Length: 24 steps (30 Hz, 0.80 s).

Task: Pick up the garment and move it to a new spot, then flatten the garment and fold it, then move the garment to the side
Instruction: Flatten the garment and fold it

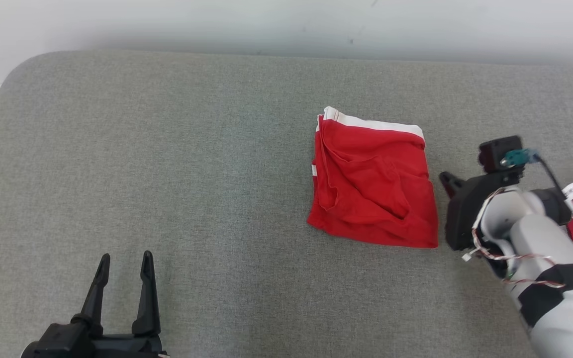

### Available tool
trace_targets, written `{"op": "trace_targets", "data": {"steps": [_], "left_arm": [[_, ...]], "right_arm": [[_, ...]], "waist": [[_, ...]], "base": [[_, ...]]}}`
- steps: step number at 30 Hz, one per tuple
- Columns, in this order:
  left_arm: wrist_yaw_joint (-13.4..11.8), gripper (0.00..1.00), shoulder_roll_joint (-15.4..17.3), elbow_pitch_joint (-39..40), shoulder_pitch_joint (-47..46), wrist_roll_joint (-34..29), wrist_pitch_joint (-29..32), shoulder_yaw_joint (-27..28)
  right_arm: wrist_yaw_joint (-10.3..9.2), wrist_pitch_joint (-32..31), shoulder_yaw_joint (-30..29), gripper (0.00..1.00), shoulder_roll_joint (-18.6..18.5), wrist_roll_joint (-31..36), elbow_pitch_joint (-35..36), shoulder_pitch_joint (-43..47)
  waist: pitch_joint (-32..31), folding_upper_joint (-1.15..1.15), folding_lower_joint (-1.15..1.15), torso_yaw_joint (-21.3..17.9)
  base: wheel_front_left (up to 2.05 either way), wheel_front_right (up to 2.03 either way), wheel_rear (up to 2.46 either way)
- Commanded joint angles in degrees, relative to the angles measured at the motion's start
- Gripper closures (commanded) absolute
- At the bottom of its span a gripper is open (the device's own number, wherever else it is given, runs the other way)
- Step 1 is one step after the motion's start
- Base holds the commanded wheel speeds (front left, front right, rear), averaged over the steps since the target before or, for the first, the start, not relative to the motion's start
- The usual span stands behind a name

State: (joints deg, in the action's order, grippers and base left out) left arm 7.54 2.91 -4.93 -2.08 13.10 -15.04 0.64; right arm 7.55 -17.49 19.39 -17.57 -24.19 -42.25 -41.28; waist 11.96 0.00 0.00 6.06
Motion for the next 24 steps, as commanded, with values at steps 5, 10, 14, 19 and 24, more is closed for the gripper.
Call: {"op": "trace_targets", "data": {"steps": [5, 10, 14, 19, 24], "left_arm": [[-0.1, 0.0, 0.0, 0.0, 0.2, -0.4, -0.1, -0.2], [-0.1, 0.0, 0.0, -0.4, 0.4, -0.3, -0.1, -0.6], [-0.1, 0.0, 0.0, -0.7, 0.8, -0.5, -0.1, -0.4], [-0.1, 0.0, 0.0, -0.5, 1.8, -0.8, -0.1, 0.3], [-0.1, 0.0, 0.0, -0.3, 2.4, -0.9, -0.1, 0.7]], "right_arm": [[-0.17, 2.5, 1.5, 1.0, 2.7, 1.2, -0.3, 2.1], [-0.17, 3.5, 5.1, 1.0, 4.9, 0.4, 0.8, 2.7], [-0.17, 2.9, 9.3, 1.0, 5.8, -0.2, 2.8, 3.1], [-0.17, 1.2, 17.4, 1.0, 6.2, -2.0, 7.4, 5.0], [-0.17, 1.1, 22.7, 1.0, 7.7, -5.3, 11.8, 7.8]], "waist": [[0.0, 0.0, 0.0, 0.3], [-0.5, 0.0, 0.0, 0.5], [-1.4, 0.0, 0.0, 0.5], [-2.9, 0.0, 0.0, 0.0], [-4.1, 0.0, 0.0, -0.8]], "base": [[0.0, 0.0, 0.0], [0.0, 0.0, 0.0], [0.0, 0.0, 0.0], [0.0, 0.0, 0.0], [0.0, 0.0, 0.0]]}}
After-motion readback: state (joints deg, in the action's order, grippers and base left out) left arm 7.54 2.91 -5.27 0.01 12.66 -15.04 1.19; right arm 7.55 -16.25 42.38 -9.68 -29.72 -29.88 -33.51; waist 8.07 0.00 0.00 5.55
